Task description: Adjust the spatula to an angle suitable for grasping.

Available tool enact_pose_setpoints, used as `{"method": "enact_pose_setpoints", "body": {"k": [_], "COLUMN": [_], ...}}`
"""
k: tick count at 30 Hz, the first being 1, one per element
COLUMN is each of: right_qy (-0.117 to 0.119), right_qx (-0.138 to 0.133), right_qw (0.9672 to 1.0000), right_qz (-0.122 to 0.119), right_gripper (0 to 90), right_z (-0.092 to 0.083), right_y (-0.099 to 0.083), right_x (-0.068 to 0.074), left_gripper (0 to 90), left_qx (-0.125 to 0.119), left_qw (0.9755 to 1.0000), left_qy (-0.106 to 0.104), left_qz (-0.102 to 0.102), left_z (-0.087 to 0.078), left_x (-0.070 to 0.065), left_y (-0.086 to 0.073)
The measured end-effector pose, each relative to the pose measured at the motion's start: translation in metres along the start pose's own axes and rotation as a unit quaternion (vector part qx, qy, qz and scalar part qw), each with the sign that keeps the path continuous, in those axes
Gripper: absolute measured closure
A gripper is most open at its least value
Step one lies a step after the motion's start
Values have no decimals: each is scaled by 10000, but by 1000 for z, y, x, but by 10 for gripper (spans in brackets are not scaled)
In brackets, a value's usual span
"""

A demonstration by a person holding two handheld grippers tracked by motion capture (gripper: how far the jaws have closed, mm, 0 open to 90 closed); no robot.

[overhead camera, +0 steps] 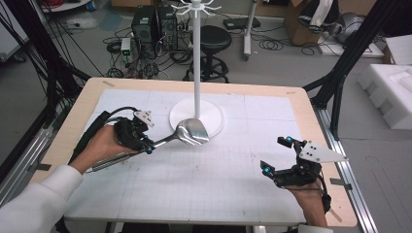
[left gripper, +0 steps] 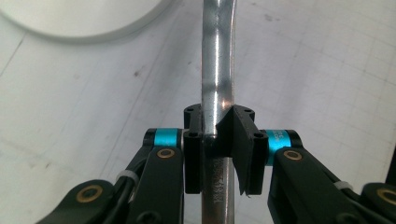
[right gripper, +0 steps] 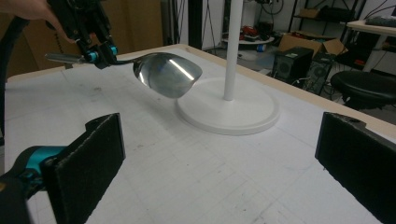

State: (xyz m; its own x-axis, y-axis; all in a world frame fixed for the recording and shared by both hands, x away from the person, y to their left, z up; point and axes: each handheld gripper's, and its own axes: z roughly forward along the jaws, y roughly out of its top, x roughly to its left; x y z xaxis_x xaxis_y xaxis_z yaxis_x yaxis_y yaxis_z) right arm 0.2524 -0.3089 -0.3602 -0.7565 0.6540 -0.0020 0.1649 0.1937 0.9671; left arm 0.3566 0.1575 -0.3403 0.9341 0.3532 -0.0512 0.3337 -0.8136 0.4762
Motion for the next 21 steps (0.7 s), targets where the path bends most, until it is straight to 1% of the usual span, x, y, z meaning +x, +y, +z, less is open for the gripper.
{"method": "enact_pose_setpoints", "body": {"k": [1, 2, 3, 4, 5, 6, 7, 9, 10, 11, 12, 13, 14, 15, 17, 18, 19, 20, 21], "right_qy": [8, 3, 10, 9, 4, 8, 16, 0, 1, 1, 16, 16, 20, 20, 23, 35, 35, 47, 47], "right_qx": [-2, -12, -9, -18, -25, -18, -18, -31, -33, -33, -28, -28, -28, -28, -32, -31, -31, -29, -29], "right_qw": [10000, 10000, 10000, 10000, 10000, 10000, 10000, 10000, 10000, 10000, 10000, 10000, 10000, 10000, 10000, 10000, 10000, 10000, 10000], "right_qz": [-8, -23, -13, -24, -25, -9, -10, -35, -20, -20, -15, -15, -18, -18, -24, -25, -25, -33, -33], "right_gripper": [4, 4, 4, 4, 4, 4, 4, 4, 4, 4, 4, 4, 4, 4, 4, 4, 4, 4, 4], "right_z": [0, 0, 0, 0, -1, -1, -1, -2, -2, -2, -2, -2, -2, -2, -2, -2, -2, -2, -2], "right_y": [0, 0, 0, 0, 0, 0, 0, 1, 1, 1, 1, 1, 1, 1, 1, 2, 2, 2, 2], "right_x": [0, 0, 0, 0, 0, 0, 0, -1, 0, 0, 0, 0, 0, 0, 0, 0, 0, 0, 0], "left_gripper": [752, 752, 752, 752, 752, 752, 752, 752, 752, 752, 752, 752, 752, 752, 752, 752, 752, 752, 752], "left_qx": [0, -32, -40, -24, -24, -56, -22, 15, 30, 30, 30, 30, 24, 24, 23, 44, 44, 91, 91], "left_qw": [10000, 9999, 9998, 9995, 9995, 9993, 9987, 9978, 9974, 9974, 9964, 9964, 9949, 9949, 9939, 9931, 9931, 9918, 9918], "left_qy": [0, -100, -125, -203, -203, -213, -313, -335, -393, -393, -464, -464, -535, -535, -576, -655, -655, -707, -707], "left_qz": [0, 86, 162, 239, 239, 288, 404, 574, 606, 606, 715, 715, 854, 854, 940, 969, 969, 1057, 1057], "left_z": [0, 4, 6, 7, 7, 10, 15, 20, 22, 22, 27, 27, 32, 32, 37, 43, 43, 49, 49], "left_x": [0, -5, -8, -10, -10, -14, -18, -22, -24, -24, -27, -27, -30, -30, -34, -38, -38, -42, -42], "left_y": [0, 7, 10, 13, 13, 16, 22, 28, 30, 30, 34, 34, 38, 38, 42, 45, 45, 49, 49]}}
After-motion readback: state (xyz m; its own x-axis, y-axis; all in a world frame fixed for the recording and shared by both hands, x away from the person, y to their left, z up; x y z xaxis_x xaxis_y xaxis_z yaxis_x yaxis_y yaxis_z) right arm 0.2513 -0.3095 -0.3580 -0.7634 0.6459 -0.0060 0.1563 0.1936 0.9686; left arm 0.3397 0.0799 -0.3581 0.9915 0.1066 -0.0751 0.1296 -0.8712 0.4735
